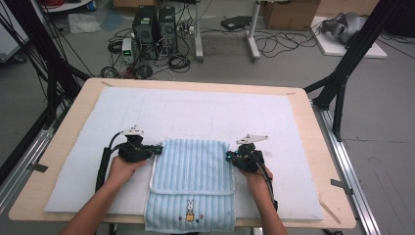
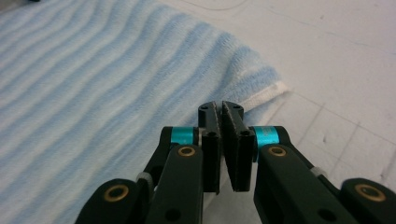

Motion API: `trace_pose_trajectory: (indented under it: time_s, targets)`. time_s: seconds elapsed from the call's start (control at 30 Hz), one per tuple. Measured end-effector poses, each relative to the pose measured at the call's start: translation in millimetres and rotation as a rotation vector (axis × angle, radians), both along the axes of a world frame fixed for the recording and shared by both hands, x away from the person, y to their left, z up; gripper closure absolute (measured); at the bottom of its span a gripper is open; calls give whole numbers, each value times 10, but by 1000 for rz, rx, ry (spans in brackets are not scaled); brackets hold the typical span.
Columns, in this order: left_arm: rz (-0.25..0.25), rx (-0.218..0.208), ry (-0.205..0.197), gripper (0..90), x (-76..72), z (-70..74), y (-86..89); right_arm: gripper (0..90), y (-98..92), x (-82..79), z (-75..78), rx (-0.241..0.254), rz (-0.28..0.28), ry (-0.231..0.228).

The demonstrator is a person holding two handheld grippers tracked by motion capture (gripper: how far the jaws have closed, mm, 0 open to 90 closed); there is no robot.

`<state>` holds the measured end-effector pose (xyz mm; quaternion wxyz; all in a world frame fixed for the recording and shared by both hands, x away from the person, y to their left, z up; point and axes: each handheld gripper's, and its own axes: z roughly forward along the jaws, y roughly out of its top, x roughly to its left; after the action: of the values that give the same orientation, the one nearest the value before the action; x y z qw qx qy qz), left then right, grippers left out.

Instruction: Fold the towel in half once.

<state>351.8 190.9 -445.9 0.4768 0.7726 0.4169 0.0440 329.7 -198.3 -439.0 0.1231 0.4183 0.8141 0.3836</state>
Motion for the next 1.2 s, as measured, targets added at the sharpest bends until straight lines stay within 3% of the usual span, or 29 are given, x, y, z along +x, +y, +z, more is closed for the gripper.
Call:
trace_pose_trajectory:
  time_s: [0.13,0.33,0.5,0.67,0.77,0.83,0.93,1.0,1.13,1.2]
  targets:
    - [-10,-56,6,861,-69,113,86,863,-43,-83,86,34,5,-9]
    - [-45,-139,68,861,-175,213,205,862,-119,-248,245,85,30,-10]
    - [-70,-121,118,861,-265,104,229,861,-150,-372,267,67,65,32]
    - [-90,-75,153,860,-321,-20,194,859,-105,-406,85,19,87,102]
    - [-78,-66,123,816,-320,-3,198,816,-106,-390,62,23,81,107]
    - [-41,-67,69,621,-294,39,222,701,-122,-372,102,39,68,79]
    - [28,-93,-25,529,-237,115,273,585,-186,-324,189,133,14,20]
    - [65,-108,-62,506,-162,152,297,551,-225,-248,228,162,-39,-21]
    - [113,-130,-75,499,8,187,288,530,-240,-50,220,156,-111,-25]
    - [129,-100,-83,507,111,175,246,504,-221,46,199,144,-134,-34]
